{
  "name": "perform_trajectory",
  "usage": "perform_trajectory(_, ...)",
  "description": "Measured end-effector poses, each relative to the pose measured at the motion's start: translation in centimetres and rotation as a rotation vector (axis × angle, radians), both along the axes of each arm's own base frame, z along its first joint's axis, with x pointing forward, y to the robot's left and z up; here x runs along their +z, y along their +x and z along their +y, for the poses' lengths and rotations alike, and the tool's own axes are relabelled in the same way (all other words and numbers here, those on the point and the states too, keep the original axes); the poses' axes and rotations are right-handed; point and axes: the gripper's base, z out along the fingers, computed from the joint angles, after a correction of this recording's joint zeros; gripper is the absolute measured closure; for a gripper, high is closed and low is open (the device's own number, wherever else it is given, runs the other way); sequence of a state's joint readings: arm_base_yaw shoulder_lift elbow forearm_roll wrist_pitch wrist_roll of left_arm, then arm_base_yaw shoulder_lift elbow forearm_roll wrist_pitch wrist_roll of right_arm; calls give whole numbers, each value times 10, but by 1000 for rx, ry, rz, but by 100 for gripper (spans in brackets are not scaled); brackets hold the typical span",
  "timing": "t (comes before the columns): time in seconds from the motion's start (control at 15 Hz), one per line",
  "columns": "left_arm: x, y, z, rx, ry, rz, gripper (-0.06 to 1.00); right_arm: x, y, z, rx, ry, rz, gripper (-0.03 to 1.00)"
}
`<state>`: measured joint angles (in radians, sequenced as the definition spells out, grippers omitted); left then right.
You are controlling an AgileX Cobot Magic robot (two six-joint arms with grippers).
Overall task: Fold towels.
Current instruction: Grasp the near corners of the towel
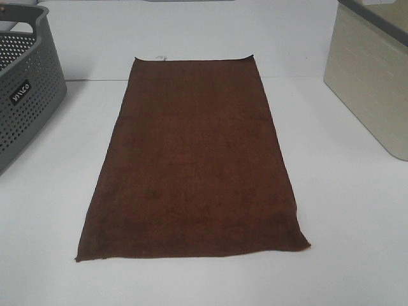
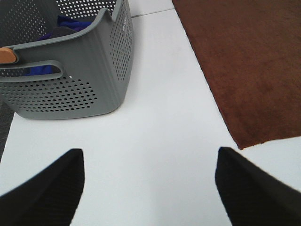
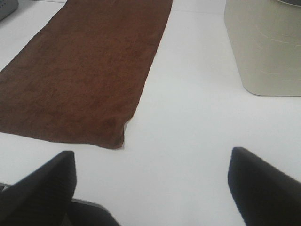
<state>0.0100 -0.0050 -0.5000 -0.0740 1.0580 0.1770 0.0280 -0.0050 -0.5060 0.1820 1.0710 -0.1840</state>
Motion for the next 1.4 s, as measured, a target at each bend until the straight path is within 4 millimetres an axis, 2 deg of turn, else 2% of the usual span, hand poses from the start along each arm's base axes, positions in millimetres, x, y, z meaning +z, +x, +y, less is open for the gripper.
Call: perform_trajectory(1.4,0,0,0,0,0,0,21,0,0,0,0,0,0,14)
